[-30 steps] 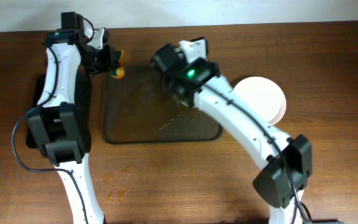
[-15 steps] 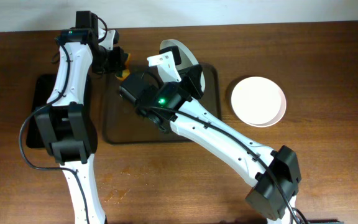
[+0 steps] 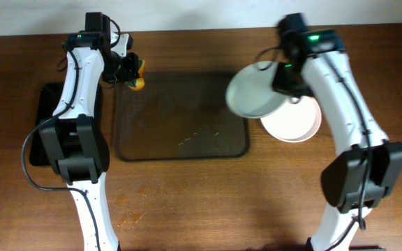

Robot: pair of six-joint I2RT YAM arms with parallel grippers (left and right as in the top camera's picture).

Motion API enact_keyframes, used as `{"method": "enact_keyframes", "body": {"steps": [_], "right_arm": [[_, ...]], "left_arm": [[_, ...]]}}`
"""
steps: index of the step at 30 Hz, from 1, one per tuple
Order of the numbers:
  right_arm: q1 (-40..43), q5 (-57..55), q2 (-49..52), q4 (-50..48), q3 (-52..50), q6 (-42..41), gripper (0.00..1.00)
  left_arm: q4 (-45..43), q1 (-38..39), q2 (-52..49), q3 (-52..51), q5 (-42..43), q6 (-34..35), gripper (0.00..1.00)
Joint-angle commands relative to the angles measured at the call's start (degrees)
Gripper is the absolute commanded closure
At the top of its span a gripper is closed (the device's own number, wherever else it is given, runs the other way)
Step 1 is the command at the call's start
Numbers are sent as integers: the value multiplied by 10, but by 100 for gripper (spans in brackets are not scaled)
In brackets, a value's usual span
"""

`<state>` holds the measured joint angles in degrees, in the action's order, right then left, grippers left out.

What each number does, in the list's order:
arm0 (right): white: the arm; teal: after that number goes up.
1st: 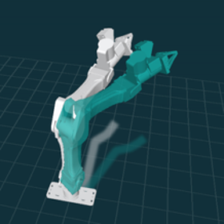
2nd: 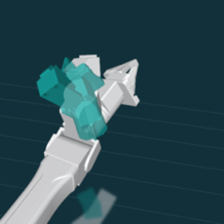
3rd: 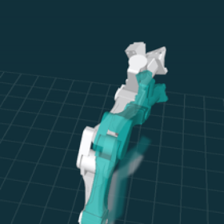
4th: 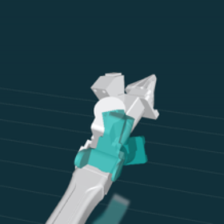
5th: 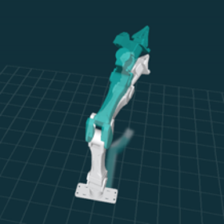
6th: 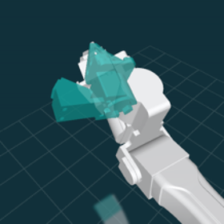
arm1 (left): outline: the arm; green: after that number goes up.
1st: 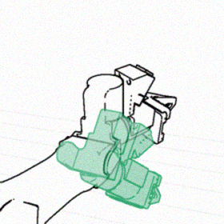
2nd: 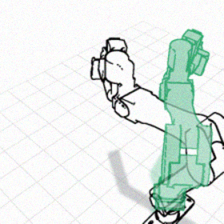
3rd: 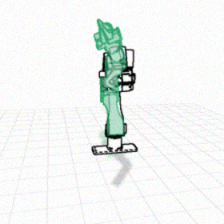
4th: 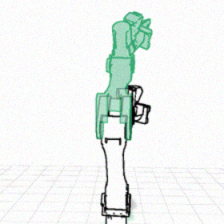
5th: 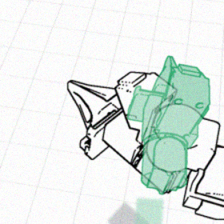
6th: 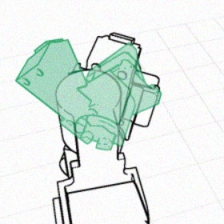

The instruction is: Clean dirty plates on tray and stack at the side

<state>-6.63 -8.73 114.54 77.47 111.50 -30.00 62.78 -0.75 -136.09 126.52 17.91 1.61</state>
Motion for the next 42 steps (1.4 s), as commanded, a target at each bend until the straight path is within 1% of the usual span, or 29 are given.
{"method": "enact_keyframes", "body": {"steps": [1, 3, 9, 10, 12, 13, 15, 16, 18, 19, 20, 22, 25, 27, 30, 31, 32, 33, 34, 35, 36, 37, 39, 41, 42], "right_arm": [[72, 40, -16, -9, -61, -5, 96], [122, 40, -16, -50, -128, -5, 96], [145, 36, -16, -130, -222, -5, 96], [145, 37, -16, -137, -232, -5, 91], [145, 41, -16, -140, -232, -4, 46], [145, 63, -16, -141, -227, 16, 38], [145, 102, -16, -141, -215, 44, 36], [142, 137, -20, -139, -191, 64, 35], [123, 170, -32, -138, -134, 80, 30], [114, 176, -35, -138, -114, 86, 23], [96, 176, -36, -138, -87, 86, 18], [73, 176, -36, -144, -65, 87, 14], [37, 172, -36, -158, -62, 88, 14], [23, 169, -36, -160, -62, 88, 14], [11, 169, -36, -160, -62, 88, 14], [10, 169, -36, -159, -62, 88, 14], [10, 169, -36, -157, -62, 88, 14], [10, 169, -36, -156, -62, 88, 13], [10, 169, -36, -155, -62, 88, 13], [10, 169, -36, -151, -62, 88, 13], [10, 170, -36, -147, -62, 99, 12], [10, 169, -37, -144, -61, 103, 11], [10, 169, -38, -134, -53, 108, 10], [10, 168, -46, -113, -27, 118, 1], [10, 163, -49, -102, -13, 118, 1]], "left_arm": [[-2, -2, 1, 9, -4, 5, 99], [-2, -1, 1, 9, -4, 5, 100], [-2, -2, 1, 9, -5, 5, 99], [-1, -2, 2, 9, -10, 5, 100], [11, -3, 8, 18, -15, 5, 100], [29, -8, 15, 34, -20, 5, 99], [62, -14, 26, 58, -54, 6, 99], [102, -21, 37, 83, -99, 9, 99], [169, -39, 63, 99, -188, 51, 99], [195, -47, 66, 99, -210, 64, 99], [221, -56, 66, 98, -224, 68, 99], [242, -73, 64, 79, -228, 68, 100], [230, -104, 64, -3, -235, 80, 99], [197, -119, 64, -49, -236, 80, 99], [101, -144, 64, -146, -240, 78, 100], [86, -147, 64, -161, -240, 78, 99], [76, -148, 64, -171, -240, 78, 90], [73, -148, 64, -172, -240, 77, 57], [71, -148, 65, -171, -240, 77, 33], [70, -148, 65, -170, -240, 77, 16], [73, -148, 66, -165, -238, 78, 1], [85, -148, 71, -147, -233, 78, 1], [104, -148, 85, -113, -209, 78, 1], [116, -141, 124, -50, -159, 69, 1], [116, -134, 141, -28, -150, 63, 1]]}}
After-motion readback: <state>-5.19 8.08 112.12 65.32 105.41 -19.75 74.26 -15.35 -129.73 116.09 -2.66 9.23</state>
